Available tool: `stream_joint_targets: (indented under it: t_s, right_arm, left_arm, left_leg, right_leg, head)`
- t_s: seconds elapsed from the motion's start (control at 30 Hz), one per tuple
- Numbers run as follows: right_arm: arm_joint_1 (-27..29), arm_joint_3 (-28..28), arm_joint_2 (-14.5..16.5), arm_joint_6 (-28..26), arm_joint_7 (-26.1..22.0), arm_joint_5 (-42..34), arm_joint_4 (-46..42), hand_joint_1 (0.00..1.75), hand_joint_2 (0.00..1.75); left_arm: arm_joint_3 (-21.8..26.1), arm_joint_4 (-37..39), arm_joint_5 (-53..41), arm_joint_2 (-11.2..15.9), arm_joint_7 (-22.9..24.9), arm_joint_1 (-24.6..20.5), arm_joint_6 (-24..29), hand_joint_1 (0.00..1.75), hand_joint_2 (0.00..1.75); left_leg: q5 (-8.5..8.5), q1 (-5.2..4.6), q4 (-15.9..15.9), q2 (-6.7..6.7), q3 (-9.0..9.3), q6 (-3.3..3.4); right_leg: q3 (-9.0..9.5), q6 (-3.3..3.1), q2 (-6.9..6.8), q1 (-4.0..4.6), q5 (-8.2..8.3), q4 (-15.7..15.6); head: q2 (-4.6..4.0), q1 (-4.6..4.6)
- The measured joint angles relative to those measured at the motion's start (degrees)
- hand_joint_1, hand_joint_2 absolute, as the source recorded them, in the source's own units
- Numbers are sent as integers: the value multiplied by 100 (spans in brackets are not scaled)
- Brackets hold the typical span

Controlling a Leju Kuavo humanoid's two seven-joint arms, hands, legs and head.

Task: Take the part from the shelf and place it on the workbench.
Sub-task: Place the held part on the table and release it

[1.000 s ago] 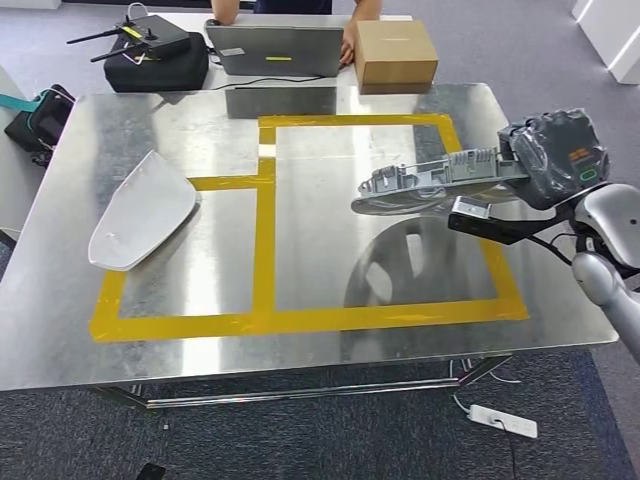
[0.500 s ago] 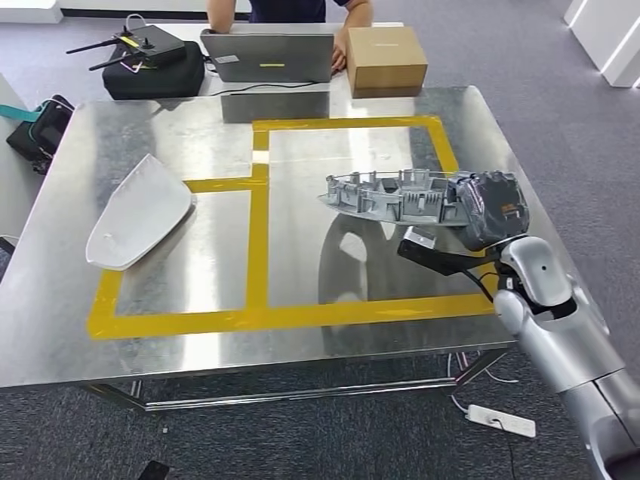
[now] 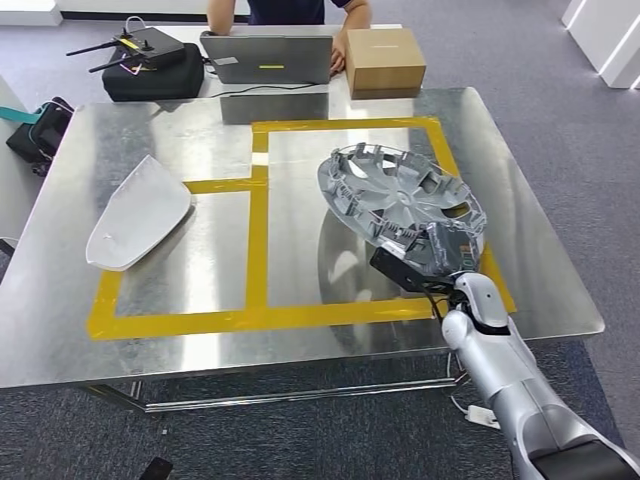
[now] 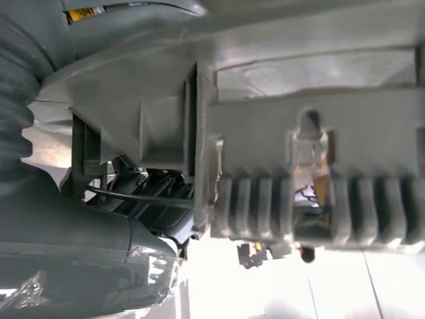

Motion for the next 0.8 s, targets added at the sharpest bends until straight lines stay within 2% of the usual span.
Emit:
stream_joint_targets:
  t_s: [0.2, 0.33, 0.77, 0.8]
  right_arm:
    - [-242, -157, 275, 30, -57, -111, 500, 175, 175]
    - [-322, -250, 378, 39, -136, -161, 652, 175, 175]
    - [-331, -275, 431, 50, -314, -123, 761, 175, 175]
    - [-329, -275, 431, 54, -328, -124, 762, 131, 131]
  left_arm:
    - [-49, 0, -9, -12, 52, -12, 73, 0, 175]
    - [-104, 0, -17, -10, 102, -12, 137, 0, 175]
    - [-223, 0, -158, -9, 93, -26, 194, 0, 175]
    - [-244, 0, -170, -9, 93, -29, 201, 0, 175]
  left_leg:
    - [-31, 0, 0, 1, 52, -11]
    - [-33, 0, 0, 7, 69, -13]
    - [-34, 1, 0, 14, 82, -15]
    - [-34, 1, 0, 15, 82, -15]
  right_leg:
    - [-10, -32, 4, 0, -32, -3]
    - [4, -28, 15, 0, -29, -3]
    - [15, -27, 22, 1, -29, -3]
    - [15, -27, 23, 1, -29, -3]
  head:
    - [0, 0]
    - [0, -1]
    - [0, -1]
    - [0, -1]
